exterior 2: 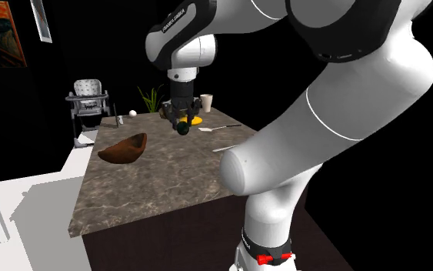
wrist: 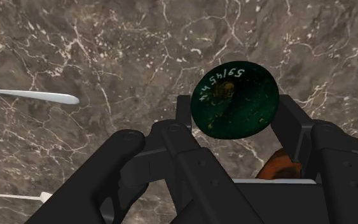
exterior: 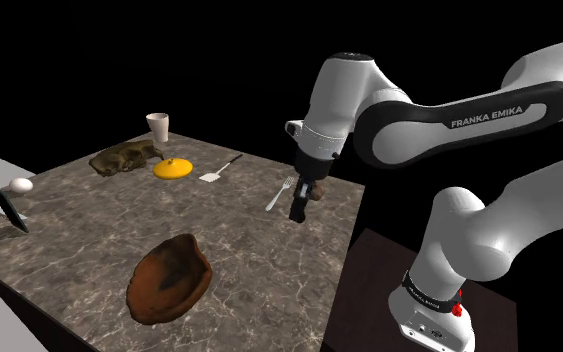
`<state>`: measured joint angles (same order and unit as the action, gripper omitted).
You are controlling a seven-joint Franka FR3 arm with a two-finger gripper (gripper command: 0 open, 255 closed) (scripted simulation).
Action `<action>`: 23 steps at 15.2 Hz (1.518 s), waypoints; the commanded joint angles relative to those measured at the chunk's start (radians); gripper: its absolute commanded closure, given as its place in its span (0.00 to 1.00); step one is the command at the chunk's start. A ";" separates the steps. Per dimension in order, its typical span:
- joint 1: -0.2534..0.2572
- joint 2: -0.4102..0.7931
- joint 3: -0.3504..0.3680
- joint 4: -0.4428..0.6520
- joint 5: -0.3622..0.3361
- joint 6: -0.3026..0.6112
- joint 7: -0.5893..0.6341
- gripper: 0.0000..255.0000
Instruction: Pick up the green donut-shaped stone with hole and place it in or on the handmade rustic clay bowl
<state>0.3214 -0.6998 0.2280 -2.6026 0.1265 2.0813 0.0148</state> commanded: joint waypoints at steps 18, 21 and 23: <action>-0.022 0.775 0.253 0.747 -0.255 -0.009 0.373 1.00; 0.006 0.879 0.259 0.859 -0.312 -0.034 0.419 1.00; 0.007 0.884 0.257 0.838 -0.317 -0.009 0.423 1.00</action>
<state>0.3262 0.1762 0.4853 -1.7630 -0.1845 2.0633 0.4329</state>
